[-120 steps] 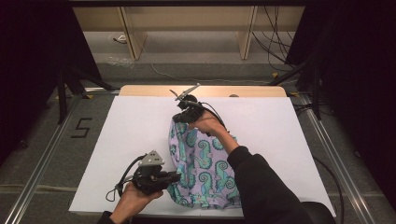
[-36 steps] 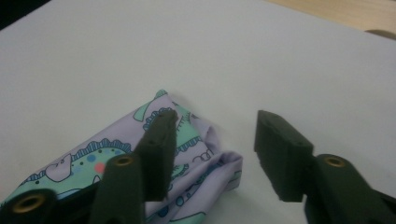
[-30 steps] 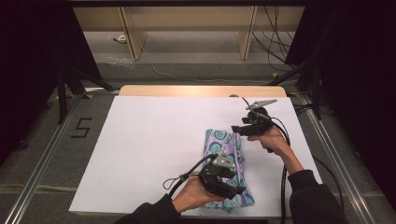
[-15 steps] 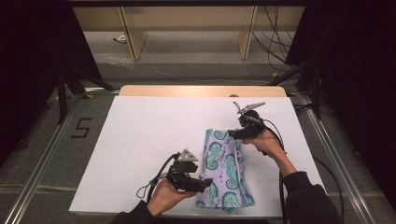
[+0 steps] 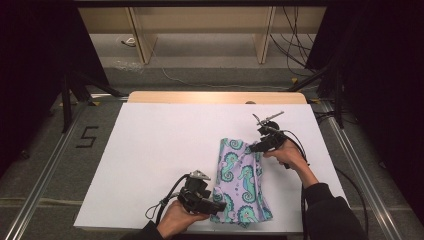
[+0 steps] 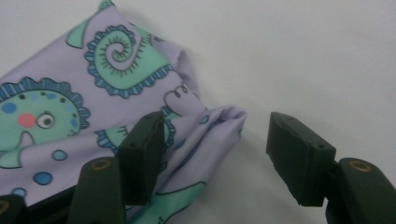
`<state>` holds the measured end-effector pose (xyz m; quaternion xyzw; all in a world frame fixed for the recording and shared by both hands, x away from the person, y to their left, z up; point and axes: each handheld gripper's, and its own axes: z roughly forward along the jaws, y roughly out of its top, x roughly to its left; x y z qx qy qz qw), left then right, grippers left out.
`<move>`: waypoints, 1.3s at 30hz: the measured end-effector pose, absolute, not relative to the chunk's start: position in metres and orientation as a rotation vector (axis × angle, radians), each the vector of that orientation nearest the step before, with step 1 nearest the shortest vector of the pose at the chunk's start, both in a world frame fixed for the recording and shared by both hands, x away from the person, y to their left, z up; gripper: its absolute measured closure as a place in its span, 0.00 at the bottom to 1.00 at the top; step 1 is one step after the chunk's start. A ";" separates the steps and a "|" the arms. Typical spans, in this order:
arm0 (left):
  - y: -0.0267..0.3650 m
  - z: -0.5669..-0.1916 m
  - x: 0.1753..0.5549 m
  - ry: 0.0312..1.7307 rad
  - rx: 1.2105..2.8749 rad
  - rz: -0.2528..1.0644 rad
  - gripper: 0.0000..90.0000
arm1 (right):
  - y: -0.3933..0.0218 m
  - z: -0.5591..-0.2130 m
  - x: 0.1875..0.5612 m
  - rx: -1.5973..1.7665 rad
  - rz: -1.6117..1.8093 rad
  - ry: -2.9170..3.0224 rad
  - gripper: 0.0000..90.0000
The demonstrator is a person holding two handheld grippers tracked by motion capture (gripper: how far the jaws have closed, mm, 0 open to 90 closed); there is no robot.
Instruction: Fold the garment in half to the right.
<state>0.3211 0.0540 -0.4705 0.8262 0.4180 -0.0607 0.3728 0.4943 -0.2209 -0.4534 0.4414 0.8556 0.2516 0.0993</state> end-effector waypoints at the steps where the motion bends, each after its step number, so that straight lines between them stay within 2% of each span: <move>1: 0.054 -0.472 0.321 1.077 2.119 -0.169 0.30 | -0.222 -0.454 0.494 1.307 0.751 2.534 0.42; 10: 0.052 -0.480 0.318 1.095 2.133 -0.246 0.34 | -0.215 -0.460 0.491 1.242 0.768 2.628 0.41; 21: 0.050 -0.481 0.316 1.110 2.116 -0.247 0.38 | -0.207 -0.466 0.492 1.207 0.774 2.676 0.44; 27: 0.044 -0.482 0.311 1.051 2.141 -0.211 0.50 | -0.205 -0.468 0.493 1.209 0.778 2.677 0.48; 31: 0.043 -0.484 0.311 1.019 2.144 -0.199 0.58 | -0.206 -0.467 0.494 1.205 0.769 2.672 0.55; 33: 0.042 -0.486 0.309 0.997 2.136 -0.168 0.67 | -0.206 -0.467 0.494 1.197 0.767 2.667 0.60; 39: 0.040 -0.488 0.306 0.949 2.140 -0.116 0.80 | -0.207 -0.467 0.494 1.190 0.805 2.680 0.85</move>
